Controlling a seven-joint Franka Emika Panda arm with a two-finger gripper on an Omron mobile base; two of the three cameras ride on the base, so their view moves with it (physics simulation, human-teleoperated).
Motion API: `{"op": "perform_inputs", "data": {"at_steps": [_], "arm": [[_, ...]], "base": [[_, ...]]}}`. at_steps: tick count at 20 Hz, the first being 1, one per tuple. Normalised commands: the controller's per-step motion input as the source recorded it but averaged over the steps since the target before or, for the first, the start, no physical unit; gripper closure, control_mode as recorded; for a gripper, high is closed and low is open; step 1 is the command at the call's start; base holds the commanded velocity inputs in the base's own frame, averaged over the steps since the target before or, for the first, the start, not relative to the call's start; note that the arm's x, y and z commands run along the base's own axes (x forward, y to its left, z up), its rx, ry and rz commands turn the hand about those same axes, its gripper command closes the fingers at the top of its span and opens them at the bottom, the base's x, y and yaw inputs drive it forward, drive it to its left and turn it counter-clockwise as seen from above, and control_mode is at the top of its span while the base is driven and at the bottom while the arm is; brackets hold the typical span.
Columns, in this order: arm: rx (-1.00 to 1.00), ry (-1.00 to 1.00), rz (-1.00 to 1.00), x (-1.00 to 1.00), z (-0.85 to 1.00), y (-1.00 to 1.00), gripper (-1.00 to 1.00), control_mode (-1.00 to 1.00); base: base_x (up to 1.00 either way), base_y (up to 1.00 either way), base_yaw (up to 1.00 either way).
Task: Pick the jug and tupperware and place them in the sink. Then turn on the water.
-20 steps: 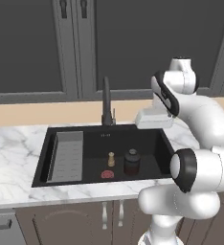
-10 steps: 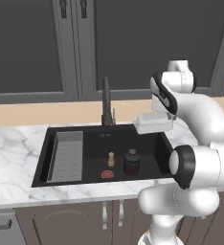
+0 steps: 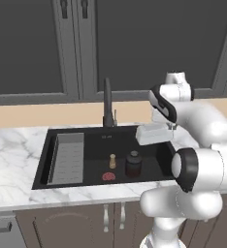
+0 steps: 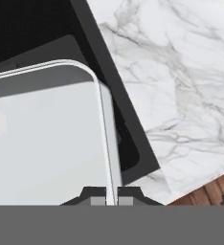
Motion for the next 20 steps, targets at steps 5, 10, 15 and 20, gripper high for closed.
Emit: {"op": "perform_inputs", "data": {"at_steps": [5, 10, 15, 20], "arm": [[0.0, 0.0, 0.15, -0.18, -0.35, 0.04, 1.0, -1.0], [0.0, 0.0, 0.19, -0.08, -0.26, 0.19, 1.0, -1.0], [-0.01, 0.0, 0.19, 0.03, -0.08, 0.24, 1.0, -1.0], [-0.01, 0.01, 0.04, 0.08, -0.19, 0.05, 1.0, -1.0]], "base": [[0.0, 0.0, 0.0], [0.0, 0.0, 0.0], [0.0, 0.0, 0.0], [0.0, 0.0, 0.0]]}}
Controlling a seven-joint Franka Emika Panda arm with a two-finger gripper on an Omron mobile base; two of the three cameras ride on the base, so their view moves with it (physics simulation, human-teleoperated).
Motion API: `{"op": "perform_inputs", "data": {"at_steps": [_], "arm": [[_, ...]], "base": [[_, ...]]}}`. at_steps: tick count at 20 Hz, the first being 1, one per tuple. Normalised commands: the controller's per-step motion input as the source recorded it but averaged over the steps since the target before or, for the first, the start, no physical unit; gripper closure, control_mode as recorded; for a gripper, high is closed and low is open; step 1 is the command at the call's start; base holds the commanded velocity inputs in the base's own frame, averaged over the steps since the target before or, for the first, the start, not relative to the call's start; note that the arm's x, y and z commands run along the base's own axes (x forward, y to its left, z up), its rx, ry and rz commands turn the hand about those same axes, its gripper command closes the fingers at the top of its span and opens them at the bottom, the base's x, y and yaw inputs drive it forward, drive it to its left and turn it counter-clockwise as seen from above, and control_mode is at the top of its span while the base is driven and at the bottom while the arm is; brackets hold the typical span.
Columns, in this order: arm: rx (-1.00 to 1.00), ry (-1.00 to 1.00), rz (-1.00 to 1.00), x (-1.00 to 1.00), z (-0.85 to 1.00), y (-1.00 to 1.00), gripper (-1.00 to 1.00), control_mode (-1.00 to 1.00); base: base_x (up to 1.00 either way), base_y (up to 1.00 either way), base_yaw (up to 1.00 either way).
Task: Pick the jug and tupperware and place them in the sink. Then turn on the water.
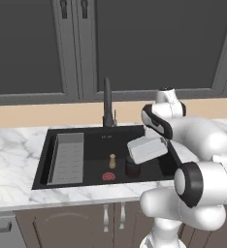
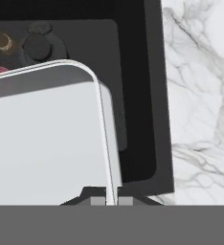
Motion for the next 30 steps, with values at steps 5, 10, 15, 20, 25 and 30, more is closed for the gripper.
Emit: {"op": "perform_inputs", "data": {"at_steps": [5, 10, 15, 20, 25, 30], "arm": [[0.0, 0.0, 0.0, 0.0, -0.27, 0.09, 1.0, -1.0], [0.0, -0.02, 0.0, 0.0, -0.21, 0.32, 1.0, -1.0], [0.0, -0.03, 0.0, 0.0, -0.12, 0.23, 1.0, -1.0], [0.0, 0.0, 0.0, 0.01, -0.18, 0.03, 1.0, -1.0], [0.0, -0.01, 0.0, 0.0, -0.24, 0.02, 1.0, -1.0], [0.0, -0.03, 0.0, 0.0, -0.19, 0.06, 1.0, -1.0]], "base": [[0.0, 0.0, 0.0], [0.0, 0.0, 0.0], [0.0, 0.0, 0.0], [0.0, 0.0, 0.0], [0.0, 0.0, 0.0], [0.0, 0.0, 0.0]]}}
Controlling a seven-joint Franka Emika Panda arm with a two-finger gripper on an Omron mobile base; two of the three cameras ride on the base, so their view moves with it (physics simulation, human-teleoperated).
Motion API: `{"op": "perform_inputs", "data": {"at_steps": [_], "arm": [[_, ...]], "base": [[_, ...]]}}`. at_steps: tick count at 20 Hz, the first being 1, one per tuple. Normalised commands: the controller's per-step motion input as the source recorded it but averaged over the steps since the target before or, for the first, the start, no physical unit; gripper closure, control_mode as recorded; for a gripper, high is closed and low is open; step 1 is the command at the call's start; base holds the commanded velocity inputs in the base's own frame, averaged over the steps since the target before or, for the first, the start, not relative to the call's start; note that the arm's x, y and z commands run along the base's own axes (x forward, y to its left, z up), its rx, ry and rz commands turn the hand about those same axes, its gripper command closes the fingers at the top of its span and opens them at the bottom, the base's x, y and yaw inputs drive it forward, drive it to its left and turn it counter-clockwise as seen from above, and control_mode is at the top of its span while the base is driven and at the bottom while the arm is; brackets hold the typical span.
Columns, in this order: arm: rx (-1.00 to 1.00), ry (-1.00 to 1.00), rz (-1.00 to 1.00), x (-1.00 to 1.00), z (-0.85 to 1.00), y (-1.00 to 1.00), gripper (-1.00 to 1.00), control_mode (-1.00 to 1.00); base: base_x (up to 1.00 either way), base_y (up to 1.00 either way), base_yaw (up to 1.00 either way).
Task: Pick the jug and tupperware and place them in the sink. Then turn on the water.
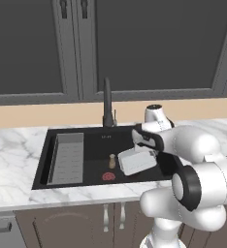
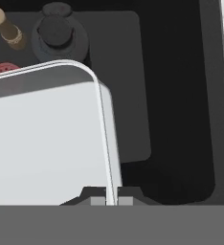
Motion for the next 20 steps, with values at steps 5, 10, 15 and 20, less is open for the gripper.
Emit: {"op": "perform_inputs", "data": {"at_steps": [5, 10, 15, 20], "arm": [[0.0, -0.01, 0.0, 0.02, -0.03, 0.1, 1.0, -1.0], [0.0, 0.0, 0.0, 0.0, 0.0, 0.16, 1.0, -1.0], [0.0, 0.0, 0.0, 0.0, 0.0, 0.24, 1.0, -1.0], [0.0, -0.01, 0.0, 0.0, 0.0, 0.17, 1.0, -1.0]], "base": [[0.0, 0.0, 0.0], [0.0, 0.0, 0.0], [0.0, 0.0, 0.0], [0.0, 0.0, 0.0]]}}
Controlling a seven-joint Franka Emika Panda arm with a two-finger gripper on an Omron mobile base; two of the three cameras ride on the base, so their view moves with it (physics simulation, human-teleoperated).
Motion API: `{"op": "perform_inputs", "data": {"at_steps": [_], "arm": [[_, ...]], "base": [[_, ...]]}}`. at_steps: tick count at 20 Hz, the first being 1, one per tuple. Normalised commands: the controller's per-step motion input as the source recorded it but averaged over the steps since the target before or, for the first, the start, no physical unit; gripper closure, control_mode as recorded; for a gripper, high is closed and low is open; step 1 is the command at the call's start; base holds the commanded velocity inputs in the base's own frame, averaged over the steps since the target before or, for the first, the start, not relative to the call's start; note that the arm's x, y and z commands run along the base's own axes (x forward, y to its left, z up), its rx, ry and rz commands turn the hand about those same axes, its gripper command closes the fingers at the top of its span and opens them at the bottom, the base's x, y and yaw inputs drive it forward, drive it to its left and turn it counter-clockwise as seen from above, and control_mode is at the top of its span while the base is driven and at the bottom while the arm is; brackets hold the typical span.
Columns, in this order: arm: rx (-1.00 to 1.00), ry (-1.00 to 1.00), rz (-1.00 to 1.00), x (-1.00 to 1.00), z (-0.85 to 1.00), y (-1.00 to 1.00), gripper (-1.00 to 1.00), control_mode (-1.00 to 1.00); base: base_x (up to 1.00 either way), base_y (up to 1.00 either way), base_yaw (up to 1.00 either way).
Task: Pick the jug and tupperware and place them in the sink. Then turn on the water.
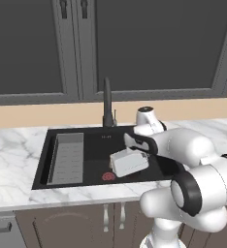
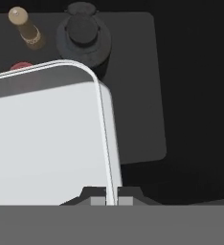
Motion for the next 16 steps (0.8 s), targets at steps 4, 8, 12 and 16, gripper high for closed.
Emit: {"op": "perform_inputs", "data": {"at_steps": [4, 8, 12, 16], "arm": [[0.0, -0.03, -0.02, 0.0, -0.01, 0.14, 1.0, -1.0], [0.0, -0.05, -0.01, 0.0, -0.09, 0.13, 1.0, -1.0], [0.0, -0.07, 0.0, 0.0, -0.14, 0.12, 1.0, -1.0], [0.0, -0.08, 0.0, 0.0, -0.14, 0.1, 1.0, -1.0]], "base": [[0.0, 0.0, 0.0], [0.0, 0.0, 0.0], [0.0, 0.0, 0.0], [0.0, 0.0, 0.0]]}}
